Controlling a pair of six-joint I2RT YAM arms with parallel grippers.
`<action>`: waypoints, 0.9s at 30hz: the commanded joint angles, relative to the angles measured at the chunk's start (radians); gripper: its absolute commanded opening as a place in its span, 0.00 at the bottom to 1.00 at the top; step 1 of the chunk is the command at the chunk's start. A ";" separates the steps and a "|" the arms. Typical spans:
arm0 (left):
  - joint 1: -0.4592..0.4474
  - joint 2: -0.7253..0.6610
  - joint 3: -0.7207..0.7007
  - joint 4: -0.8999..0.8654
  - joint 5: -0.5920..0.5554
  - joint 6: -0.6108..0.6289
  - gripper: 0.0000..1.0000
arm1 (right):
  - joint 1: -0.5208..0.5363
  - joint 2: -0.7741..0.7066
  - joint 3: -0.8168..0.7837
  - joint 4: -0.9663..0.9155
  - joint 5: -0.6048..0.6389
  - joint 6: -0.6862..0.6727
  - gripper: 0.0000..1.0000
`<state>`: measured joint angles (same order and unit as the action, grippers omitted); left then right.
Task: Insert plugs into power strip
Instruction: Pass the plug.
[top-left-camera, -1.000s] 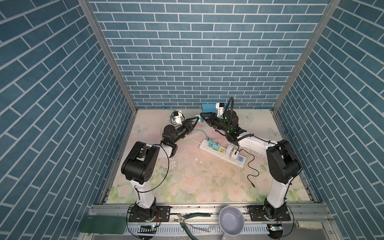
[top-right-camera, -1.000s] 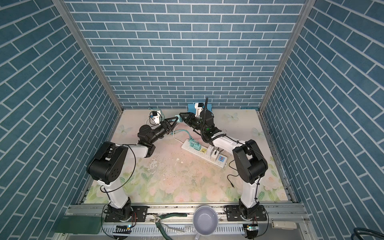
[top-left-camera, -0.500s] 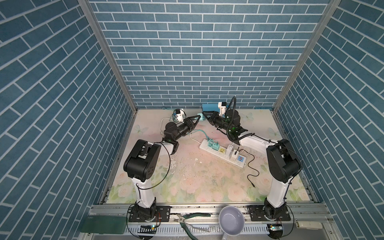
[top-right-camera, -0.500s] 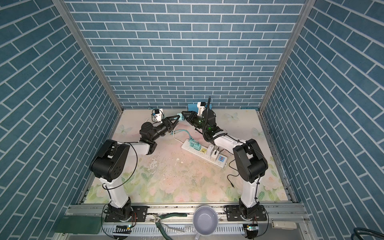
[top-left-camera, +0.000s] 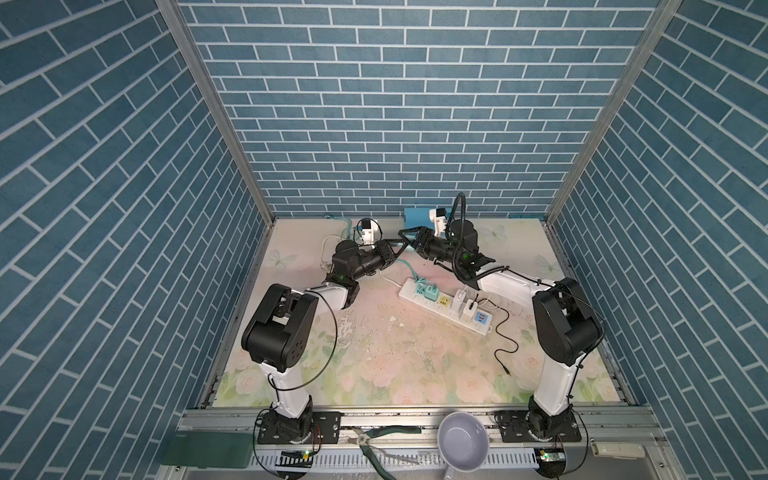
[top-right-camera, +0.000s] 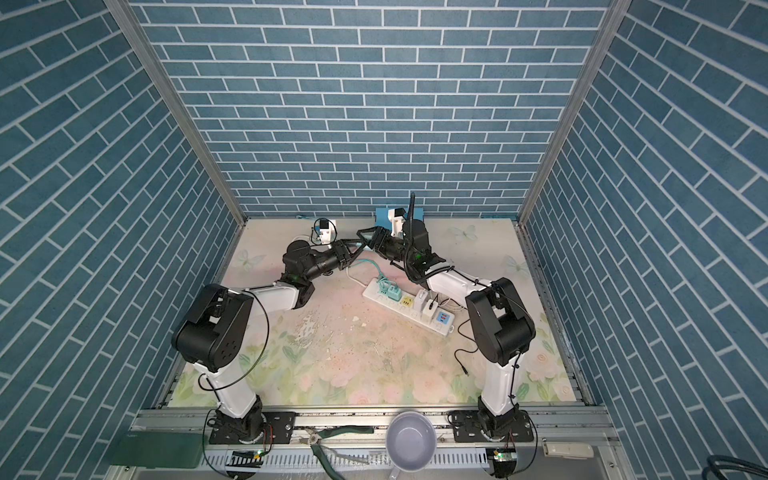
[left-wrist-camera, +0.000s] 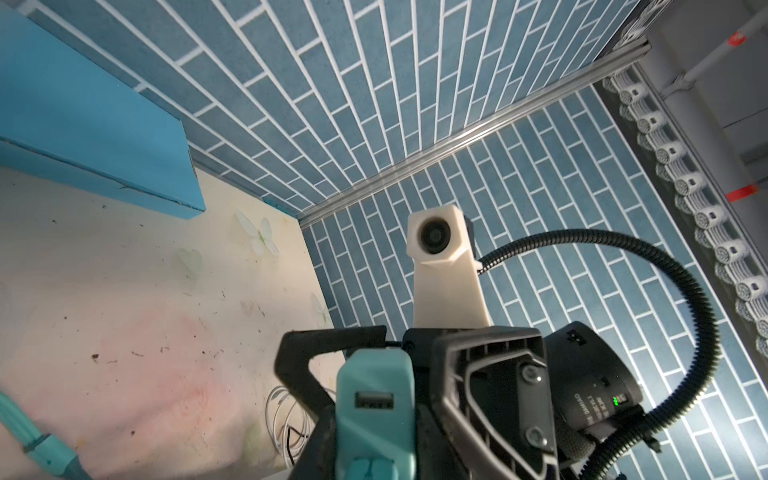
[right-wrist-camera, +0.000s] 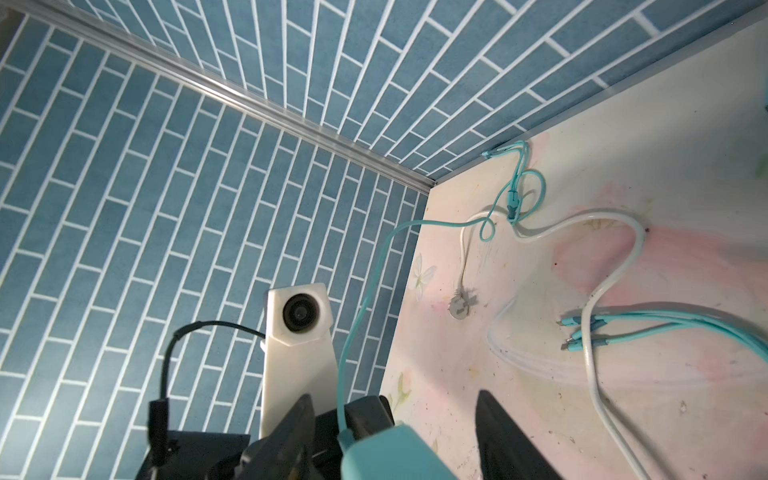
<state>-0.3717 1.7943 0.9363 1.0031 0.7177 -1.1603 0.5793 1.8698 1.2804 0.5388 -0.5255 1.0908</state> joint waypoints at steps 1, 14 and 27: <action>-0.005 -0.047 0.005 -0.077 0.023 0.094 0.14 | -0.007 0.005 0.039 0.028 -0.037 -0.020 0.60; 0.007 -0.096 0.014 -0.224 0.037 0.173 0.10 | -0.048 -0.042 -0.007 -0.055 0.040 -0.043 0.67; 0.011 -0.246 0.150 -0.853 -0.037 0.512 0.08 | -0.069 -0.200 -0.008 -0.611 0.423 -0.386 0.67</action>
<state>-0.3603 1.5585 1.0702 0.3336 0.7059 -0.7547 0.5167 1.7081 1.2789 0.0612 -0.2302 0.8276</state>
